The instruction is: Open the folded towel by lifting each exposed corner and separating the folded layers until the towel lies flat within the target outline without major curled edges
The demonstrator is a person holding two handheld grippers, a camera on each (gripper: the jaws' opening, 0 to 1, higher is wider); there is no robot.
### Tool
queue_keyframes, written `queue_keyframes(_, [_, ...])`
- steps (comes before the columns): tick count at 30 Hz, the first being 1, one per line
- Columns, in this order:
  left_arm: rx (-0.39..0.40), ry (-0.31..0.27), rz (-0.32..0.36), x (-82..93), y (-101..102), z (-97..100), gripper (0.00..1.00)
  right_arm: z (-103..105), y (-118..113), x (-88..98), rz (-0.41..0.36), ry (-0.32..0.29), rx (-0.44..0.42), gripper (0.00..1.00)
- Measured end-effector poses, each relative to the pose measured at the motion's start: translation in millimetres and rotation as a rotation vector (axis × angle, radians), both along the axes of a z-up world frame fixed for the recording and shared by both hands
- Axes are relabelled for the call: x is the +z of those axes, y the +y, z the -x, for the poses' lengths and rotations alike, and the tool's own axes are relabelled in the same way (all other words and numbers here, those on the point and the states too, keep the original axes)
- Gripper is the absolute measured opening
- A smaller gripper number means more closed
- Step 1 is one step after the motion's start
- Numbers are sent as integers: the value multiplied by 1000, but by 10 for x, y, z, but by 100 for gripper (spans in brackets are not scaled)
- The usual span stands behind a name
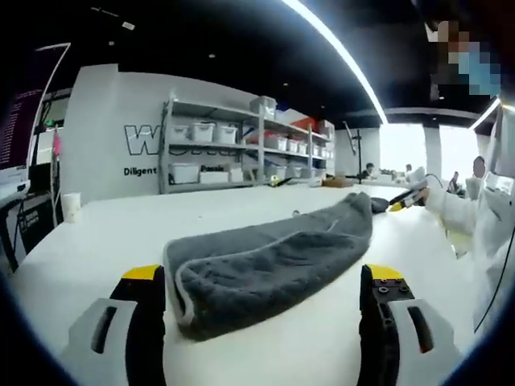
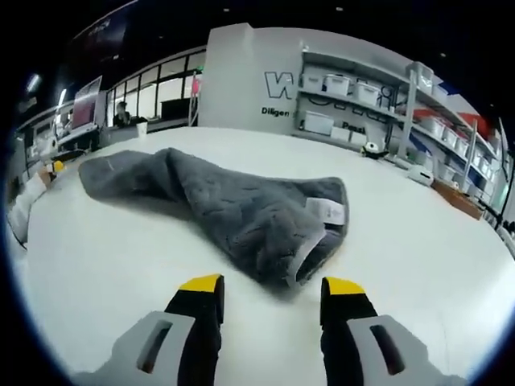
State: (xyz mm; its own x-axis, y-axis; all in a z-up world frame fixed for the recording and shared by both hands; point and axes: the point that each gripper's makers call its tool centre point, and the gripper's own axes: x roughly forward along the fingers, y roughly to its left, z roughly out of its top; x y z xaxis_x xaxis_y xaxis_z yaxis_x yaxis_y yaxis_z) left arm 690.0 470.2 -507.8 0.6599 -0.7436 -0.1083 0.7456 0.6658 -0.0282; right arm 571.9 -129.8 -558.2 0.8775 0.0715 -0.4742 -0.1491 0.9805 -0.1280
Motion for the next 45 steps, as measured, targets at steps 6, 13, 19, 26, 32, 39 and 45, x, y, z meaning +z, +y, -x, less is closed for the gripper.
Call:
queue_keyframes(6, [5,10,24,7,23,-14,98,-51,-15,-14,51,-12,21,14])
queue_keyframes(13, [17,20,20,-15,48,-41,96,-40,-84,64,56,-47,15,0])
queue_keyframes(19, [29,27,23,-27,72,-57,95,-13,-206,127,52,-59,-27,0])
queue_keyframes(26, [51,31,29,-27,113,-78,95,72,-400,257,75,-78,-95,0])
queue_keyframes(32, [72,34,31,-30,157,-99,94,162,-575,198,87,-44,-167,0])
queue_keyframes(39, [89,43,39,-41,194,-118,94,229,-596,83,88,4,-192,2])
queue_keyframes(45, [91,43,39,-40,196,-115,94,346,-671,90,86,27,-236,26])
